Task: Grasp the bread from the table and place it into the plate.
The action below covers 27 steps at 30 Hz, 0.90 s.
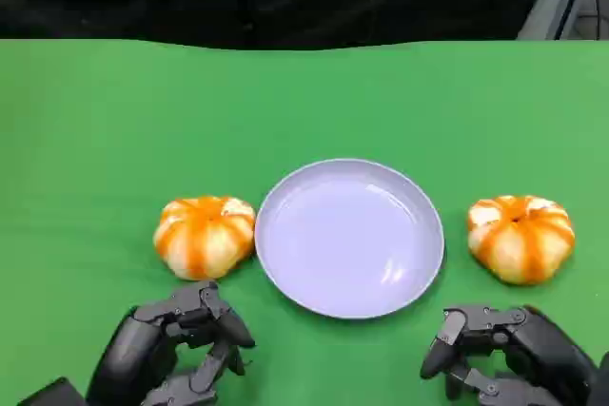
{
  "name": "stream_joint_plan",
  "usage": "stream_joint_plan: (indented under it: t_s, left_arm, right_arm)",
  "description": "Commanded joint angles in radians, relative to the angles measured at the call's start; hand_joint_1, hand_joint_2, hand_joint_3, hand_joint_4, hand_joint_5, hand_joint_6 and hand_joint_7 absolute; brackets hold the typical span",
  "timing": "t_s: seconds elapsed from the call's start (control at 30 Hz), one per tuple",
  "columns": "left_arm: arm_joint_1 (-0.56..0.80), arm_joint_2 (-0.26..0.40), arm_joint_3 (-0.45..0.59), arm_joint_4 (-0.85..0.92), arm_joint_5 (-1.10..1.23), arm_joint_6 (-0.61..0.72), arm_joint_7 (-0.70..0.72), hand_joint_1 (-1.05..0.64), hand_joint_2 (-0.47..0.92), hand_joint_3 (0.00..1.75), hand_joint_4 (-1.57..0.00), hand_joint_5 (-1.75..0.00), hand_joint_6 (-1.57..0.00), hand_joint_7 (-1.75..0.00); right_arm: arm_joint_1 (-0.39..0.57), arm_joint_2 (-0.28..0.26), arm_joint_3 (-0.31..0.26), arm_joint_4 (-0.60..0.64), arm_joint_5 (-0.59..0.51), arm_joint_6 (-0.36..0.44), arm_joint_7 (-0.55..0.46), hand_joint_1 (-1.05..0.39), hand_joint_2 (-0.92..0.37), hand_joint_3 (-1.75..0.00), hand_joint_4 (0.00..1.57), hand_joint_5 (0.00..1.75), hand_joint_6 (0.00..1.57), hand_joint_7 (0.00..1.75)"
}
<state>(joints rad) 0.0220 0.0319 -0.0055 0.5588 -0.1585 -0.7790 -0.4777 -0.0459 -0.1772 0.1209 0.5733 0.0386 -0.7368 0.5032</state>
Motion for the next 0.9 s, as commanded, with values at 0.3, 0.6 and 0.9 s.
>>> stream_joint_plan:
  t_s: [0.3,0.6,0.9]
  left_arm:
    - [-0.006,0.015,0.007,0.003,-0.013,-0.011,-0.007,-0.02,0.7,0.93,-0.71,-1.61,-0.79,-1.25]
    - [-0.007,0.019,0.009,0.001,-0.005,-0.014,0.0,-0.03,0.69,0.94,-0.72,-1.6,-0.79,-1.26]
    - [-0.006,0.015,0.01,0.0,-0.022,-0.008,-0.009,-0.02,0.71,0.92,-0.72,-1.59,-0.79,-1.24]
  right_arm:
    - [-0.002,-0.011,-0.011,-0.005,0.013,0.001,0.003,-0.01,-0.92,-0.46,0.72,1.52,0.81,1.05]
    - [-0.002,-0.013,-0.01,-0.015,0.004,0.005,-0.004,-0.01,-0.92,-0.46,0.72,1.53,0.82,1.05]
    - [0.002,-0.009,-0.01,-0.02,0.015,0.016,0.002,-0.01,-0.92,-0.46,0.72,1.52,0.82,1.06]
